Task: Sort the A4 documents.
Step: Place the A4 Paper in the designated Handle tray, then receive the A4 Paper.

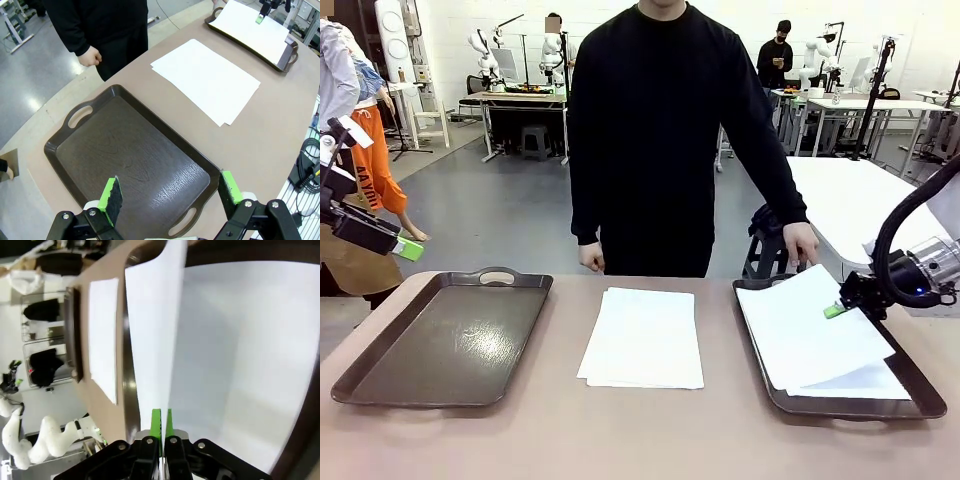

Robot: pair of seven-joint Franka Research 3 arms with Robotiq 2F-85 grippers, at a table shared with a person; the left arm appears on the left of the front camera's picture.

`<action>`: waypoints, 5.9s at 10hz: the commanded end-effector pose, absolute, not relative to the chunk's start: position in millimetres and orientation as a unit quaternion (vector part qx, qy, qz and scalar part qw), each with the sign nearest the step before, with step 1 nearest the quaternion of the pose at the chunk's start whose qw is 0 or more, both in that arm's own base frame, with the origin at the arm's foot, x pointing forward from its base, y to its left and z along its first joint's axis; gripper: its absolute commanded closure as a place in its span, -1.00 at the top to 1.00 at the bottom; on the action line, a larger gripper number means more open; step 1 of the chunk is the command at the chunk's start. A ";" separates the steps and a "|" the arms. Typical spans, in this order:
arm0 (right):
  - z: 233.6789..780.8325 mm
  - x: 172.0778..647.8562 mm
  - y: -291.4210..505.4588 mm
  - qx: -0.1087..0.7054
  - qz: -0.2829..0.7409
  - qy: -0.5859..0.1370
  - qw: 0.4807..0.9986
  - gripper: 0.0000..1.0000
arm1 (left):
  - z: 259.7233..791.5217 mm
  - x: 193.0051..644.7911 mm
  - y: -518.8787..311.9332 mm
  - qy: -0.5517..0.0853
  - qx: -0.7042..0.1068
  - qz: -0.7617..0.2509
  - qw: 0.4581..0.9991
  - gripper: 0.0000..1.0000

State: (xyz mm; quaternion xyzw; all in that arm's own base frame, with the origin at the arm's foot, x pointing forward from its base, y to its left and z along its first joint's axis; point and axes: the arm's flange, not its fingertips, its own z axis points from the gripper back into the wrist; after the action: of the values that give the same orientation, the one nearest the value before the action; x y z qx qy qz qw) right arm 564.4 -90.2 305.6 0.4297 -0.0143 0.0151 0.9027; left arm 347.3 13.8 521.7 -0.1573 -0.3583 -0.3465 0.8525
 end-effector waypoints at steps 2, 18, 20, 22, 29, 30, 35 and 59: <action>310.7 560.0 -103.5 0.393 -0.010 -0.010 0.919 -0.97 | 520.3 348.3 15.6 -0.364 -0.158 -0.352 0.848 1.00; 367.0 533.2 -101.4 0.228 -0.023 -0.067 0.971 1.00 | 520.3 348.3 15.6 -0.364 -0.158 -0.352 0.848 1.00; 370.7 534.4 -102.2 0.236 -0.032 -0.075 0.968 1.00 | 520.3 348.3 15.6 -0.364 -0.158 -0.352 0.848 1.00; 371.6 538.8 -105.2 0.243 -0.014 -0.071 0.967 1.00 | 520.3 348.3 15.6 -0.364 -0.158 -0.352 0.848 1.00; 371.6 538.8 -105.2 0.243 -0.014 -0.071 0.967 1.00 | 520.3 348.3 15.6 -0.364 -0.158 -0.352 0.848 1.00; 371.6 538.8 -105.2 0.243 -0.014 -0.071 0.967 1.00 | 520.3 348.3 15.6 -0.364 -0.158 -0.352 0.848 1.00; 403.5 513.4 -100.3 0.187 0.074 -0.165 0.966 1.00 | 520.3 348.3 15.6 -0.364 -0.158 -0.352 0.848 1.00; 536.5 413.6 -19.3 0.254 0.400 -0.345 0.810 1.00 | 520.3 348.3 15.6 -0.364 -0.158 -0.352 0.848 1.00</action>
State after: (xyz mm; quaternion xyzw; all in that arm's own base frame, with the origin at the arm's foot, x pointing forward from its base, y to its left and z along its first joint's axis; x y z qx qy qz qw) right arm 413.4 -20.6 539.8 0.2488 -0.3369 0.4031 0.8137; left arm 347.3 13.9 521.8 -0.1573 -0.3584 -0.3465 0.8525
